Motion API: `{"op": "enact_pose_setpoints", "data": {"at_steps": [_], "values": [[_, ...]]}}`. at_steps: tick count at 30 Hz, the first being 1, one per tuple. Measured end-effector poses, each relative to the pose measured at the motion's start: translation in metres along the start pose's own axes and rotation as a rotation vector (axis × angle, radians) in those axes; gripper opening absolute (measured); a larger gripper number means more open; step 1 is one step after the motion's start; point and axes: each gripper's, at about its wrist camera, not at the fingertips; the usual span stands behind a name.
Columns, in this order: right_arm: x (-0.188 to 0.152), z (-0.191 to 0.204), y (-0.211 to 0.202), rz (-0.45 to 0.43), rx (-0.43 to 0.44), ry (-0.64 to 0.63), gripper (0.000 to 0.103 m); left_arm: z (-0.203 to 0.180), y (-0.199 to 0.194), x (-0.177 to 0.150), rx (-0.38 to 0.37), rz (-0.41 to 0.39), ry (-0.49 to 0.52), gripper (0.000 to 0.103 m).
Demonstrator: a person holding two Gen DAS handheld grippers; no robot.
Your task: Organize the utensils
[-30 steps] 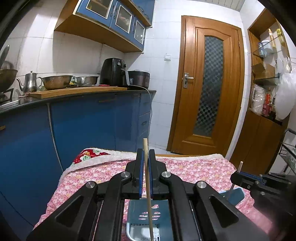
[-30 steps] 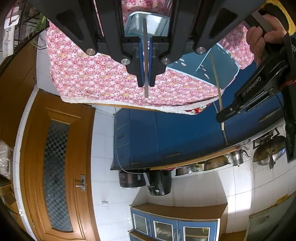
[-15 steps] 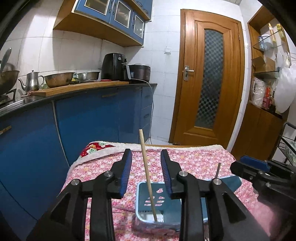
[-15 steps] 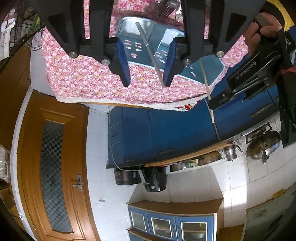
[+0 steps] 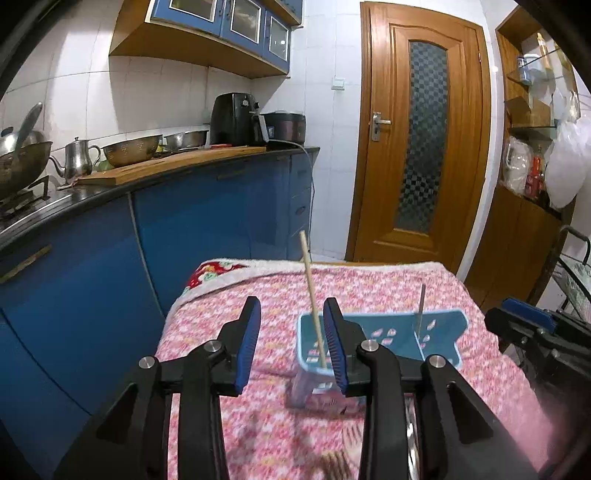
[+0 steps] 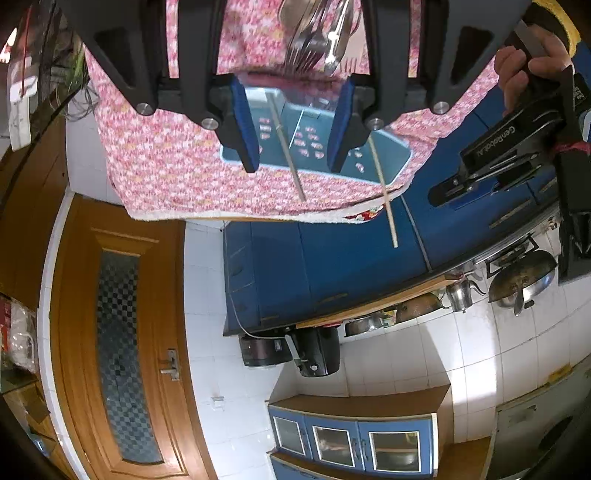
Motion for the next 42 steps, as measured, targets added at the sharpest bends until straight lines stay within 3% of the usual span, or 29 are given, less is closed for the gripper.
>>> {"op": "enact_pose_setpoints", "data": {"at_steps": [18, 30, 42], "values": [[-0.033, -0.005, -0.033, 0.111, -0.022, 0.074, 0.042, 0.022, -0.038, -0.044, 0.031, 0.16, -0.004, 0.036], [-0.06, -0.022, -0.026, 0.215, -0.082, 0.131, 0.043, 0.01, -0.033, -0.073, -0.008, 0.272, 0.023, 0.036], [-0.086, -0.019, -0.007, 0.318, -0.065, 0.109, 0.042, -0.002, -0.004, -0.104, -0.076, 0.407, 0.012, 0.036]]}}
Point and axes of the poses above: each gripper's, at about its wrist camera, not at the fingertips, and y roughly the way its jaws point, z to its left, x to its top, and after that the axes turned 12 degrees about -z, right-handed
